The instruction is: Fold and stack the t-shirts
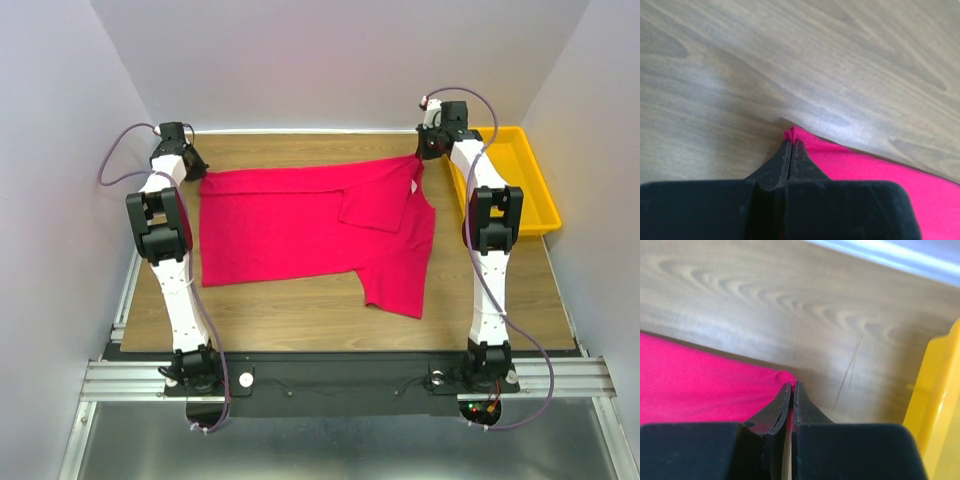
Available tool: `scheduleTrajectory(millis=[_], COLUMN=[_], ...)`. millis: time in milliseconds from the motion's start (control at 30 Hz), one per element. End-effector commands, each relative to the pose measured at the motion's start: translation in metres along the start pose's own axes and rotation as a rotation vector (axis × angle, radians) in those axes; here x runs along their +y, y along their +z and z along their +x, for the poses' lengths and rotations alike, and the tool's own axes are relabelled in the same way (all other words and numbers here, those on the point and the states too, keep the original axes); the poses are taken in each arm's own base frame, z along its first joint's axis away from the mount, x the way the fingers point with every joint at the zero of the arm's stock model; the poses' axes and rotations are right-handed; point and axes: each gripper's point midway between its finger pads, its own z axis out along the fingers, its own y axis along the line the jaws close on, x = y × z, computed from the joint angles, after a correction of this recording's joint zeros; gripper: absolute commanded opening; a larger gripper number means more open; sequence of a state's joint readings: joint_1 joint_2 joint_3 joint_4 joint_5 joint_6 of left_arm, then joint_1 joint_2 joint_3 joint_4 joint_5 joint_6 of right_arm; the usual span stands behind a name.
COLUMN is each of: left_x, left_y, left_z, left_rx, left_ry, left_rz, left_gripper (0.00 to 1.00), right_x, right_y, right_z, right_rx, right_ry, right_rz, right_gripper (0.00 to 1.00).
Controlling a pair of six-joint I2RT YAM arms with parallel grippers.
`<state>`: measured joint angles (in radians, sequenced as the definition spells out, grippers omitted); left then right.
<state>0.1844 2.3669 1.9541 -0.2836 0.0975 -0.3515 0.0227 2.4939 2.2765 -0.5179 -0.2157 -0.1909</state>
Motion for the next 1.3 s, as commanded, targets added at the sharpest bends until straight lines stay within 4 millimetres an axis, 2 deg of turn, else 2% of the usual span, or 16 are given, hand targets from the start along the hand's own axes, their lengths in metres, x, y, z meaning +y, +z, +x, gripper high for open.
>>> scheduleTrajectory(millis=[0, 67, 133, 267, 400, 467, 500, 533, 567, 600, 667, 700, 733, 933, 1133, 1267], left_x=[-0.019, -0.023, -0.029, -0.038, -0.047, -0.046, -0.053, -0.045, -0.049, -0.049, -0.038, -0.041, -0.026, 0.015, 0.037, 0.057], left_y=[-0.01, -0.011, -0.02, -0.059, -0.124, -0.142, -0.177, -0.175, -0.188, -0.201, -0.233, -0.271, -0.261, -0.287, -0.282, -0.273], left_z=[-0.046, -0.052, -0.063, -0.094, -0.131, -0.128, -0.137, -0.113, -0.105, -0.095, -0.053, -0.049, -0.01, 0.108, 0.184, 0.196], left_rx=[-0.124, -0.136, -0.17, -0.285, -0.424, -0.431, -0.474, -0.428, -0.432, -0.431, -0.405, -0.454, -0.377, -0.177, 0.014, 0.05], left_ry=[-0.04, -0.049, -0.063, -0.067, -0.041, -0.021, -0.009, -0.001, 0.011, 0.023, 0.033, 0.039, 0.03, -0.05, -0.189, -0.291], left_rz=[0.047, 0.064, 0.077, 0.098, 0.097, 0.098, 0.126, 0.114, 0.152, 0.17, 0.189, 0.225, 0.213, 0.192, 0.156, 0.026], left_gripper=[0.0, 0.15, 0.4, 0.6, 0.63, 0.63, 0.63, 0.63, 0.64, 0.65, 0.69, 0.7, 0.72, 0.77, 0.76, 0.75], right_x=[-0.014, -0.015, -0.016, -0.01, 0.006, 0.021, 0.042, 0.057, 0.071, 0.103, 0.132, 0.154, 0.162, 0.174, 0.176, 0.172], right_y=[0.003, 0.005, 0.001, -0.028, -0.071, -0.082, -0.114, -0.128, -0.126, -0.174, -0.184, -0.227, -0.225, -0.271, -0.287, -0.285], right_z=[-0.048, -0.053, -0.062, -0.09, -0.12, -0.111, -0.127, -0.123, -0.088, -0.093, -0.021, -0.01, 0.043, 0.166, 0.224, 0.235], right_rx=[-0.125, -0.14, -0.161, -0.228, -0.295, -0.275, -0.326, -0.327, -0.268, -0.336, -0.268, -0.306, -0.262, -0.101, 0.02, 0.082], right_ry=[-0.041, -0.042, -0.041, -0.05, -0.068, -0.09, -0.131, -0.164, -0.235, -0.32, -0.439, -0.503, -0.593, -0.759, -0.735, -0.676], right_rz=[0.089, 0.107, 0.119, 0.114, 0.058, -0.009, -0.099, -0.168, -0.252, -0.391, -0.558, -0.647, -0.712, -0.763, -0.781, -0.759], right_gripper=[0.01, 0.02, 0.23, 0.43, 0.53, 0.57, 0.62, 0.63, 0.66, 0.68, 0.72, 0.75, 0.75, 0.77, 0.76, 0.75])
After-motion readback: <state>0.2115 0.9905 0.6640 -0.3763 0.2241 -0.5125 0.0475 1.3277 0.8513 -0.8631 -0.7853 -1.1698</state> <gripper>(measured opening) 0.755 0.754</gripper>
